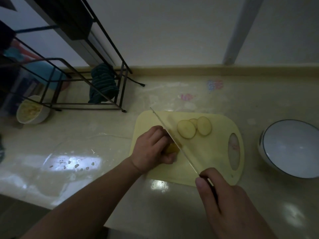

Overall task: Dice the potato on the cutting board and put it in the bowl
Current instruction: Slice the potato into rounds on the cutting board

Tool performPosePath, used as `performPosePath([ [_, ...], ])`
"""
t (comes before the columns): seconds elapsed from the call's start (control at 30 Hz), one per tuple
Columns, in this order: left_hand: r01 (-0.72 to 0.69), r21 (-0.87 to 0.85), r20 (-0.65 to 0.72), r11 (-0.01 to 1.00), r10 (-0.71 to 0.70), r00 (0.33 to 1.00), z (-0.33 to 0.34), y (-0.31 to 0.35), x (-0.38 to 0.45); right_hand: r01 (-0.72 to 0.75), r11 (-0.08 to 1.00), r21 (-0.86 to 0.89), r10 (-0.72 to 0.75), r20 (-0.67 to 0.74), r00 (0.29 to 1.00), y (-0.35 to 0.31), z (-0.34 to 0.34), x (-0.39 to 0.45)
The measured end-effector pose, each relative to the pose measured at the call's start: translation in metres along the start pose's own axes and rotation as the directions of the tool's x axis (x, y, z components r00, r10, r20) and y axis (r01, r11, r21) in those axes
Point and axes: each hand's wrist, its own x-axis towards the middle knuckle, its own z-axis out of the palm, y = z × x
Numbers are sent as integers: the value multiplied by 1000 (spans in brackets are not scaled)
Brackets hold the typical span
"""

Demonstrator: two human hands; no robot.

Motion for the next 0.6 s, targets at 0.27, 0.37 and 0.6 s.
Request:
performPosePath([
  [0.27, -2, -6, -1, 1000, 2, 1000, 1, -3, 0, -43, 999, -25, 43, 23, 999, -2, -5, 6],
  [0.37, 8, -5, 10, 1000, -8, 1000, 2, -4, -2, -47, 999, -14, 47, 35, 998, -2, -5, 6],
  [0.6, -8, -5, 27, 1000, 9, 1000, 1, -7, 1, -9, 999, -53, 13, 70, 997, -4, -10, 13],
])
